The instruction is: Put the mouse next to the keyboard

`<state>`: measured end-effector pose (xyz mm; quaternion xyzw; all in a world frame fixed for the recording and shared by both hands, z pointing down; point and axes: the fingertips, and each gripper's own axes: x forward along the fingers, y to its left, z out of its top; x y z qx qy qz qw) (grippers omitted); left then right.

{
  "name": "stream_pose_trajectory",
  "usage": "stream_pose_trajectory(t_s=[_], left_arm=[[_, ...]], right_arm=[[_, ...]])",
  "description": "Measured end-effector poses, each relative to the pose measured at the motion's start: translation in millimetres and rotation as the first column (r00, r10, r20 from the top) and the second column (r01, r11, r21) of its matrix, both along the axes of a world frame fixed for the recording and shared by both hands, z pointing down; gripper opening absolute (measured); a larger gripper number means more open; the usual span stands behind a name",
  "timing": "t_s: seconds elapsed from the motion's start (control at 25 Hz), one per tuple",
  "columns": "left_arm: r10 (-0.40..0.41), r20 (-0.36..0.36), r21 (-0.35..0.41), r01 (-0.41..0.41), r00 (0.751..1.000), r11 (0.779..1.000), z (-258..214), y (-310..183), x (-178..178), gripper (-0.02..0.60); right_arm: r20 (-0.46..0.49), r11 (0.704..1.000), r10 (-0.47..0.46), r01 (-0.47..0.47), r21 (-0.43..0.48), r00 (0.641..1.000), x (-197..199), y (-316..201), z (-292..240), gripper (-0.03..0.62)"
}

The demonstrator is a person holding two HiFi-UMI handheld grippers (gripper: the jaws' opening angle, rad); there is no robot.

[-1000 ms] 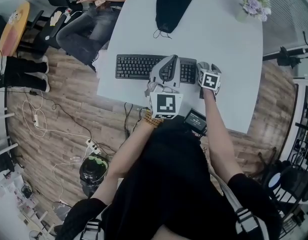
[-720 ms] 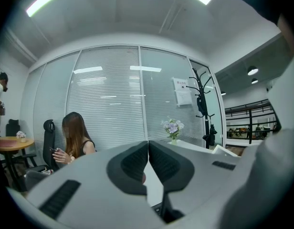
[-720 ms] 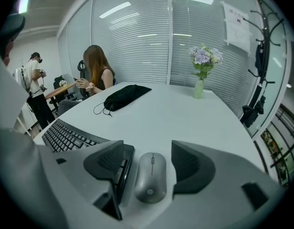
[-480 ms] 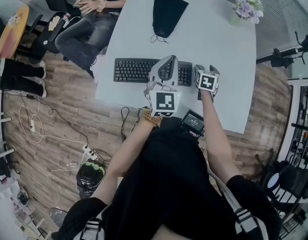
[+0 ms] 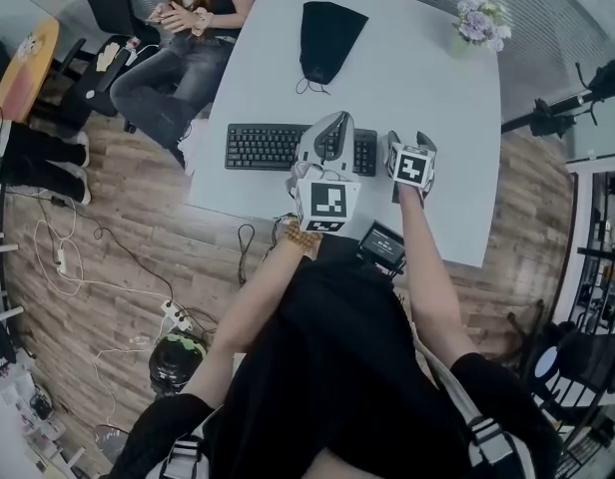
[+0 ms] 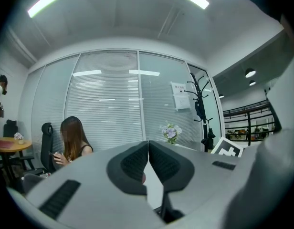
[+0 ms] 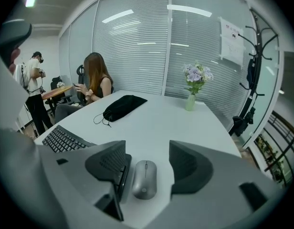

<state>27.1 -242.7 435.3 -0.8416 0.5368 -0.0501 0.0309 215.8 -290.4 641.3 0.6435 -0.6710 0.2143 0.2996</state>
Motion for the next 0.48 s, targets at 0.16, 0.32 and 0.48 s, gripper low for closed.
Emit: stream_pose_trajectory(t_s=[0.16, 0.32, 0.48], left_arm=[[0.001, -0.005, 0.003, -0.001, 1.0, 1.0, -5.0, 1.9, 0.1, 0.012], [0.007, -0.021, 0.022, -0.007, 1.0, 1.0, -18.3, 3.8, 3.3, 0.012], [0.022, -0.029, 0.017, -0.022, 0.999, 1.0, -25.2, 6.4, 4.7, 0.012]], right_arm=[[0.008, 0.999, 0.001, -0.001, 0.036, 1.0, -4.2, -2.3, -20.3, 0.288], [-0.016, 0.994, 0.006, -0.004, 0.108, 1.0, -3.8, -4.4, -47.5, 0.271], [-0.045, 0.988, 0.015, -0.008, 0.154, 0.999, -4.3, -2.6, -66.7, 0.27]])
